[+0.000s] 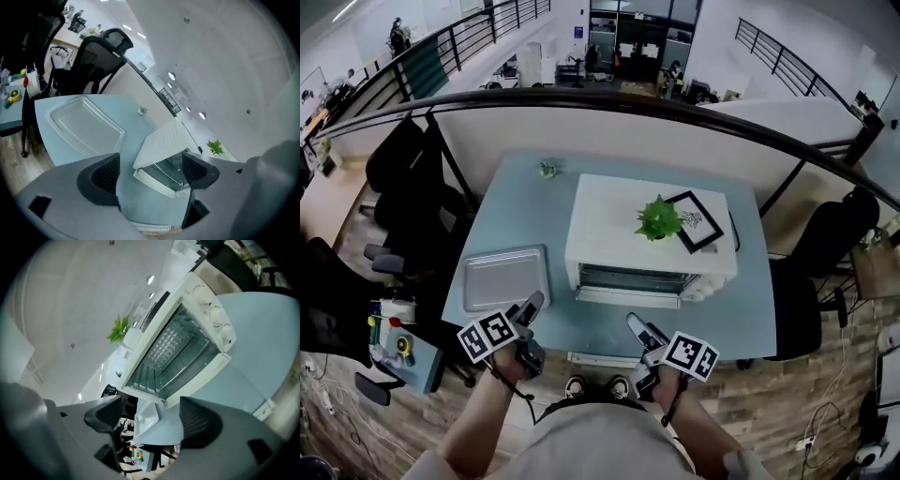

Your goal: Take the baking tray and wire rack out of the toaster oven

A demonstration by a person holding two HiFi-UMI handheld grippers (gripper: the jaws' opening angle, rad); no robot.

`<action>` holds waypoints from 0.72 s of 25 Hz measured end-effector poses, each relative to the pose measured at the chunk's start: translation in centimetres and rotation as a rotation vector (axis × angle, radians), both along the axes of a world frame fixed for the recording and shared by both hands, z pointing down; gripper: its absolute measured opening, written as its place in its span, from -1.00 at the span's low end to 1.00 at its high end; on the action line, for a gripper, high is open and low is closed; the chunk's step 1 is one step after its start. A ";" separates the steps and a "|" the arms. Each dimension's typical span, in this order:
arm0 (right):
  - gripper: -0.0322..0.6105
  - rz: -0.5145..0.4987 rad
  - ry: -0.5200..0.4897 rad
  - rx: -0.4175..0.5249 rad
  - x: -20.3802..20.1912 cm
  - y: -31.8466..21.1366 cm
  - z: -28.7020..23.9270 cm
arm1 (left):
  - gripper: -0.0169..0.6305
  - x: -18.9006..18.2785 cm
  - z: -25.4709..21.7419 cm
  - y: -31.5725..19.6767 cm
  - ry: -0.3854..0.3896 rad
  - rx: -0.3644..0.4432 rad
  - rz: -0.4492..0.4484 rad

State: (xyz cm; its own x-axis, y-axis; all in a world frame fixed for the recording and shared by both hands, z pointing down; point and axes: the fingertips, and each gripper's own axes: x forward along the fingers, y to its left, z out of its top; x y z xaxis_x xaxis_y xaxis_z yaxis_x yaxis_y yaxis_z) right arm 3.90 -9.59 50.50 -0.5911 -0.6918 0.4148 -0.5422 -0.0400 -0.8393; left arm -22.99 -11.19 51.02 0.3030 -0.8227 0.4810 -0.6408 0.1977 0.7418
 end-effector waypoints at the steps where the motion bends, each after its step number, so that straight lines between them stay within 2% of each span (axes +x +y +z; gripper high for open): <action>1: 0.33 0.027 -0.013 0.002 1.0 0.2 -0.4 | 0.34 0.9 -0.6 0.0 0.005 0.016 0.020; 9: 0.27 0.223 -0.090 0.048 7.6 1.9 -3.0 | 0.34 7.2 -3.3 0.1 0.122 0.089 0.100; 15: 0.26 0.277 -0.099 0.037 9.5 2.1 -2.3 | 0.34 10.4 -3.1 -0.7 0.152 0.086 0.164; 18: 0.25 0.303 -0.118 0.034 9.8 1.5 -1.8 | 0.34 11.0 -2.5 -1.4 0.160 0.077 0.159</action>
